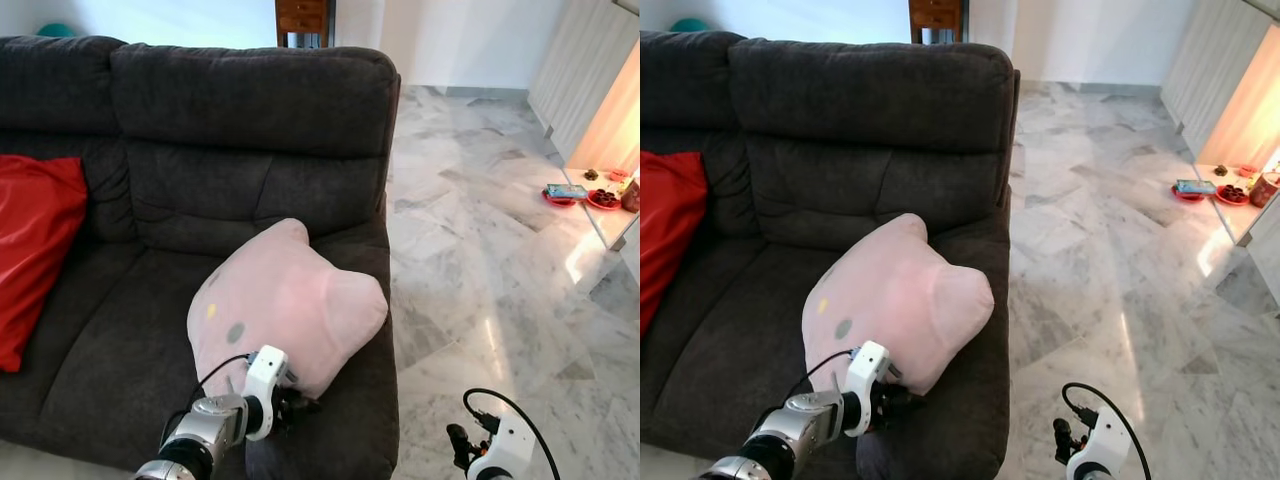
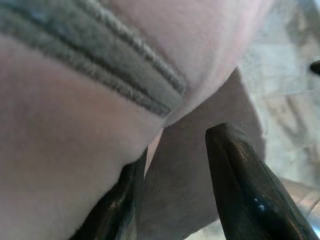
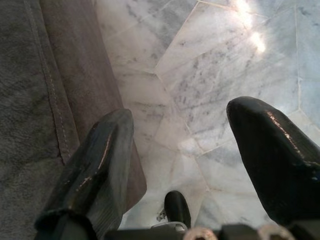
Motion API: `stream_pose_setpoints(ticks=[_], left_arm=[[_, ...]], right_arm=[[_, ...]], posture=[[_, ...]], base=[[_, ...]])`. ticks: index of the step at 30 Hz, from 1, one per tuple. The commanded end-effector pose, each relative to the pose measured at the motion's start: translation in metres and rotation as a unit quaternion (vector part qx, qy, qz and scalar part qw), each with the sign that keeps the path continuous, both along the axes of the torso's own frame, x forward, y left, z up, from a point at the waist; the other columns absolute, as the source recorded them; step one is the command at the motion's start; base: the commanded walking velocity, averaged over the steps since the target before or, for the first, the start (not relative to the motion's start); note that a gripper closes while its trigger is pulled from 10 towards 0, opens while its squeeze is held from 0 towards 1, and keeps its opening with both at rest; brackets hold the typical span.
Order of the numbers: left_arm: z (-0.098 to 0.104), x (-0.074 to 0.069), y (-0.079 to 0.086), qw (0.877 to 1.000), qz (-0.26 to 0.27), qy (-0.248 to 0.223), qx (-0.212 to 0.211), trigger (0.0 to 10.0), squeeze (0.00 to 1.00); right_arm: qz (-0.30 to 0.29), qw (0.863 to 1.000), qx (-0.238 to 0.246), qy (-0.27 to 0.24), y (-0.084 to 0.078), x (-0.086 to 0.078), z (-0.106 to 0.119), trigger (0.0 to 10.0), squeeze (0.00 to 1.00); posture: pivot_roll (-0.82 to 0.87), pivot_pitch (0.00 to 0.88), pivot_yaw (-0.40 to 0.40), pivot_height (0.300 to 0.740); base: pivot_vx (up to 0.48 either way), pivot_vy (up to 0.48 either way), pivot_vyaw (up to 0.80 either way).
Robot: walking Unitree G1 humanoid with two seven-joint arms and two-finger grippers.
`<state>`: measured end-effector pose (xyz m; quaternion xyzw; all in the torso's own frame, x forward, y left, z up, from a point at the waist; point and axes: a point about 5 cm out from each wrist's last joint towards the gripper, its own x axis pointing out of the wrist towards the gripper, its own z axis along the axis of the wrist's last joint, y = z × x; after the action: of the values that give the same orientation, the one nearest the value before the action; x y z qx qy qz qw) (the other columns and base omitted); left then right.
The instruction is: Move the pillow to the sofa from floor
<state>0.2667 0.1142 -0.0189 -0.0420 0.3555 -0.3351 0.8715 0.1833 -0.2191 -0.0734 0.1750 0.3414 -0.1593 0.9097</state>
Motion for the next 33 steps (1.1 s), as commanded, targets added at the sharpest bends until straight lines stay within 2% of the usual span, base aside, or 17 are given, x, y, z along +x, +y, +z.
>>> stream_pose_setpoints(ticks=[1, 3, 4, 5, 12, 14, 15, 16, 20, 22, 29, 33], left_arm=[[-0.006, -0.002, 0.023, 0.998, 0.028, 0.000, 0.050, 10.0, 0.00], [-0.009, -0.006, 0.033, 0.997, 0.046, 0.004, 0.056, 10.0, 0.00], [-0.009, -0.006, 0.033, 0.997, 0.046, 0.004, 0.056, 10.0, 0.00], [-0.012, -0.011, 0.042, 0.996, 0.047, 0.009, 0.072, 10.0, 0.00], [-0.022, -0.030, 0.064, 0.994, 0.031, 0.027, 0.102, 10.0, 0.00], [-0.020, -0.035, 0.075, 0.994, 0.034, 0.024, 0.099, 10.0, 0.00], [-0.020, -0.035, 0.075, 0.994, 0.034, 0.024, 0.099, 10.0, 0.00], [-0.017, -0.036, 0.083, 0.994, 0.040, 0.017, 0.103, 10.0, 0.00], [-0.014, -0.043, 0.095, 0.991, 0.013, 0.011, 0.133, 10.0, 0.00], [-0.015, -0.051, 0.104, 0.986, -0.012, 0.016, 0.165, 10.0, 0.00], [-0.021, -0.074, 0.117, 0.973, -0.056, 0.044, 0.221, 10.0, 0.00], [-0.026, -0.076, 0.114, 0.970, -0.052, 0.048, 0.233, 10.0, 0.00]], right_arm=[[0.002, 1.000, 0.001, 0.003, 0.001, -0.001, -0.001, 10.0, 0.00], [0.001, 1.000, 0.001, 0.004, 0.001, -0.001, -0.001, 10.0, 0.00], [0.001, 1.000, 0.001, 0.004, 0.001, -0.001, -0.001, 10.0, 0.00], [0.001, 1.000, 0.002, 0.004, 0.001, -0.001, -0.001, 10.0, 0.00], [0.003, 1.000, 0.003, 0.005, 0.001, -0.001, -0.001, 10.0, 0.00], [0.004, 1.000, 0.004, 0.006, 0.001, -0.001, -0.001, 10.0, 0.00], [0.004, 1.000, 0.004, 0.006, 0.001, -0.001, -0.001, 10.0, 0.00], [0.005, 1.000, 0.004, 0.006, 0.001, -0.001, -0.001, 10.0, 0.00], [0.006, 1.000, 0.005, 0.007, 0.001, -0.001, -0.001, 10.0, 0.00], [0.006, 1.000, 0.006, 0.007, 0.001, -0.001, -0.001, 10.0, 0.00], [0.006, 1.000, 0.008, 0.006, 0.001, 0.000, -0.001, 10.0, 0.00], [0.007, 1.000, 0.008, 0.007, 0.002, 0.000, -0.001, 10.0, 0.00]], posture=[[0.00, 0.000, -0.029, 0.740], [0.01, 0.000, -0.027, 0.740], [0.01, 0.000, -0.027, 0.740], [0.01, 0.000, -0.029, 0.740], [0.03, 0.000, -0.030, 0.740], [0.03, 0.000, -0.031, 0.740], [0.03, 0.000, -0.031, 0.740], [0.03, 0.000, -0.033, 0.740], [0.04, 0.000, -0.035, 0.740], [0.04, 0.000, -0.034, 0.740], [0.04, 0.000, -0.033, 0.740], [0.04, 0.000, -0.035, 0.740]], base=[[0.000, 0.000, 0.00], [0.000, 0.000, 0.00], [0.000, 0.000, 0.00], [0.000, 0.000, 0.00], [0.000, 0.000, 0.00], [0.000, 0.000, 0.00], [0.000, 0.000, 0.00], [0.000, 0.000, 0.00], [0.000, 0.000, 0.00], [0.000, 0.000, 0.00], [0.000, 0.000, 0.00], [0.000, 0.000, 0.00]])
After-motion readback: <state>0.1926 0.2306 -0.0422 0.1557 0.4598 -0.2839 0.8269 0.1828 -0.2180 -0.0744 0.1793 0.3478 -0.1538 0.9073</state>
